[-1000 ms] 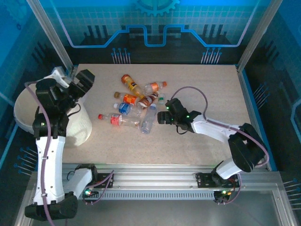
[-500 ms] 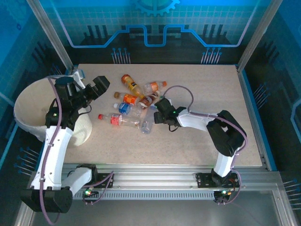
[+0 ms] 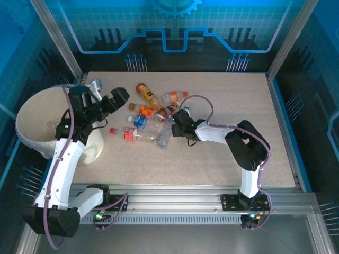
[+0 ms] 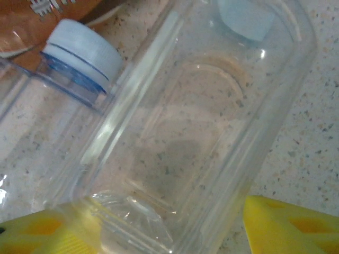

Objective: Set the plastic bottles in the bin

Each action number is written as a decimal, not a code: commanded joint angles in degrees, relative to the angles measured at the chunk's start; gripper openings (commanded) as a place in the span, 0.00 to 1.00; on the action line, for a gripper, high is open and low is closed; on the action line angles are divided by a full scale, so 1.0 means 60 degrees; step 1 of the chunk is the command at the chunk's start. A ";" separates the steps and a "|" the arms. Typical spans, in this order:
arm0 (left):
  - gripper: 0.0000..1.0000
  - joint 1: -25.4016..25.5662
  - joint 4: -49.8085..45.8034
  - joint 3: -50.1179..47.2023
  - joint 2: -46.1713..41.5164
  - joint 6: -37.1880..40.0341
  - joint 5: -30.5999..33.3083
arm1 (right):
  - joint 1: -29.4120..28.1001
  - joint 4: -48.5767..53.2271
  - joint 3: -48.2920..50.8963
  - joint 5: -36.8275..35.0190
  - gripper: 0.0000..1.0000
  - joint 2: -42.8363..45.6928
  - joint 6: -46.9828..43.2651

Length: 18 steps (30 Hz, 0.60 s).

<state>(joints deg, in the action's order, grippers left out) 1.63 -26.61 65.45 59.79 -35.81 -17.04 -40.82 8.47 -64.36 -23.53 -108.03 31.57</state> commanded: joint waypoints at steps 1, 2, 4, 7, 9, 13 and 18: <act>0.99 0.0307 0.0143 -0.0015 0.0199 0.0280 -0.0186 | 0.0078 -0.0255 0.0200 -0.0503 0.67 0.0192 0.0220; 0.99 0.0390 0.0131 0.0024 0.0259 0.0320 -0.0164 | 0.0078 -0.0275 0.0331 -0.0586 0.67 0.0337 0.0301; 0.99 0.0510 0.0106 0.0090 0.0329 0.0394 -0.0081 | 0.0069 -0.0340 0.0669 -0.0679 0.68 0.0620 0.0412; 0.99 0.0621 0.0099 0.0117 0.0368 0.0465 0.0062 | 0.0101 0.0046 0.0938 -0.1064 0.70 0.1019 0.0685; 0.99 0.0651 0.0098 0.0122 0.0401 0.0505 0.0125 | 0.0124 0.0258 0.1103 -0.1355 0.71 0.1333 0.0918; 0.99 0.0668 0.0085 0.0093 0.0463 0.0505 0.0173 | 0.0287 0.0075 0.1556 -0.1294 0.73 0.1972 0.1218; 0.99 0.0681 0.0033 0.0090 0.0478 0.0529 0.0219 | 0.0489 -0.1419 0.1937 0.0775 0.79 0.2488 0.0177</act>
<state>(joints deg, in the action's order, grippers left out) 5.17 -26.65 65.47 62.22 -34.09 -16.53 -38.57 5.78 -53.67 -25.54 -94.74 35.27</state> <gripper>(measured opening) 0.989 0.781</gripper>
